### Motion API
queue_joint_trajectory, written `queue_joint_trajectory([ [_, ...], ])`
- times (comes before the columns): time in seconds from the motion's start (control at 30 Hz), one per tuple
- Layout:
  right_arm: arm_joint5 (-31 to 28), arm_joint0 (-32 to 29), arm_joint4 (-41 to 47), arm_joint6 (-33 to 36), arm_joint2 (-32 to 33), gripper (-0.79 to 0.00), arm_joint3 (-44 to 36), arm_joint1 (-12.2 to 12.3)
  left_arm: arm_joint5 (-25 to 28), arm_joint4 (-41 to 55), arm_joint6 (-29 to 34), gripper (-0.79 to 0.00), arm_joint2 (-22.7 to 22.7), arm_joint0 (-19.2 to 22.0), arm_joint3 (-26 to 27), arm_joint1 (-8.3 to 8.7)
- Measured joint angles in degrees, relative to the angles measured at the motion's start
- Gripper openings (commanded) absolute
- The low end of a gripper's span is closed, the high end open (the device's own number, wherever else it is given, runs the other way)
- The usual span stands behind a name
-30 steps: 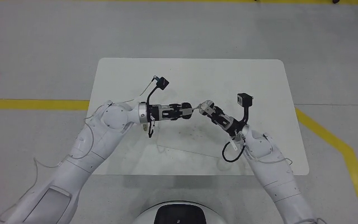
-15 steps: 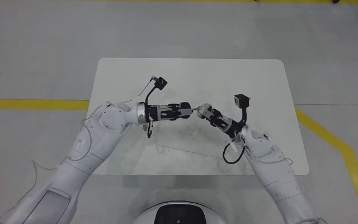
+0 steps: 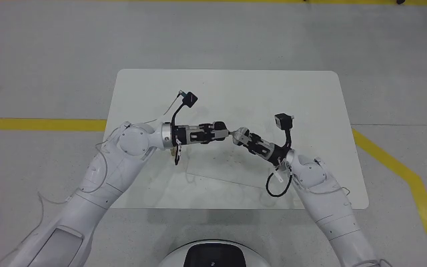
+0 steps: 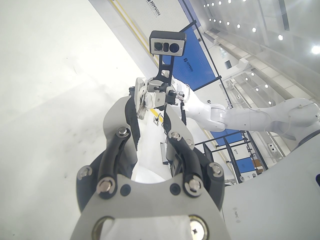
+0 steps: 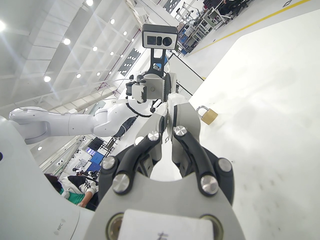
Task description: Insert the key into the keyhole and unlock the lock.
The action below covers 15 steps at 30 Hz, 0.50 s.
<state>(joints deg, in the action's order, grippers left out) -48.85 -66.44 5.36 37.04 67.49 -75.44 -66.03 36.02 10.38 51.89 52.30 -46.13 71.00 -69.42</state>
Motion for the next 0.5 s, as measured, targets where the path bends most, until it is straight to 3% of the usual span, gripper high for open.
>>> queue_joint_trajectory([
  [0.13,0.0,0.1,0.6,0.8,-0.2,-0.785,0.0,0.1,-0.1,-0.5,-0.1,-0.573,-0.1,-0.1,0.2,-0.06],
  [0.33,0.3,0.2,1.3,1.5,-0.4,-0.785,0.0,0.2,0.0,-0.9,-0.2,-0.785,-0.1,-0.1,0.2,-0.11],
  [0.5,0.5,0.3,1.7,1.9,-0.5,-0.785,0.0,0.4,-0.3,-1.7,-0.5,-0.785,-0.3,-0.1,0.2,-0.18],
])
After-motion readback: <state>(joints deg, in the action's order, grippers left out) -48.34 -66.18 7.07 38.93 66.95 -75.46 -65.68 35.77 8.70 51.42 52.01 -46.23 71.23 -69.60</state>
